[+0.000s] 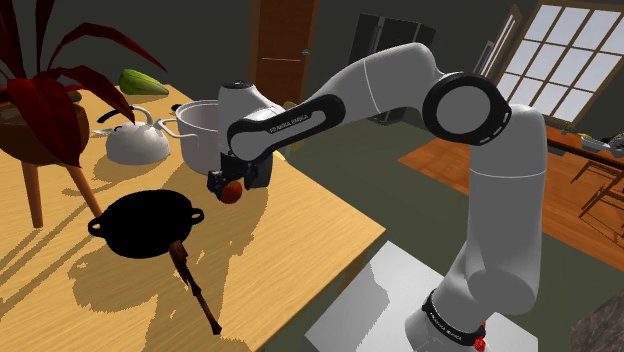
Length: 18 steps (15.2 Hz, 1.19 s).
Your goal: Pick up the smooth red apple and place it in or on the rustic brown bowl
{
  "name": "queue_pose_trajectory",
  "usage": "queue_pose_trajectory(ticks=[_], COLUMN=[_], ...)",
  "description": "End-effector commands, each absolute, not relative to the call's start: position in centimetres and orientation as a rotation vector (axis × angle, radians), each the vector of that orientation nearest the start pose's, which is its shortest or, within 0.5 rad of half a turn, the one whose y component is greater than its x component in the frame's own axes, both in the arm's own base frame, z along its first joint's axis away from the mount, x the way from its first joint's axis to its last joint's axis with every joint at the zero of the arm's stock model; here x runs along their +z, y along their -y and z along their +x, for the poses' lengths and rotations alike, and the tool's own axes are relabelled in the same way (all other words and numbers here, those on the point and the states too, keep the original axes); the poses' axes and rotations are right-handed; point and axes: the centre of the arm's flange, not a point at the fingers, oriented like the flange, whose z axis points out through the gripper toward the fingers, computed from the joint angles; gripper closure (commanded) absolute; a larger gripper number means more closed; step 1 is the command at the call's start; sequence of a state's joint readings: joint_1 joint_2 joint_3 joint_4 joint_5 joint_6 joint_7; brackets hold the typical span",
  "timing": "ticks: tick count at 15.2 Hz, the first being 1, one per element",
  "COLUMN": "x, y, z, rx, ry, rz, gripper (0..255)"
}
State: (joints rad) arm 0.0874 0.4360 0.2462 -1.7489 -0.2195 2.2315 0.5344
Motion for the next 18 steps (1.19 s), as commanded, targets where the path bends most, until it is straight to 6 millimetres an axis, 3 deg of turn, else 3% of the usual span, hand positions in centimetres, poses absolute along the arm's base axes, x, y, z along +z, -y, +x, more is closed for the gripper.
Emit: queue_pose_trajectory(ticks=[1,10,18], x=[33.6,33.6,37.8], y=[-19.7,-19.7,-19.7], z=[63.3,63.3,63.3], rx=[-0.142,-0.142,-0.142], ry=[-0.153,-0.153,-0.153], rz=[-3.176,-3.176,-3.176], gripper=[255,255,255])
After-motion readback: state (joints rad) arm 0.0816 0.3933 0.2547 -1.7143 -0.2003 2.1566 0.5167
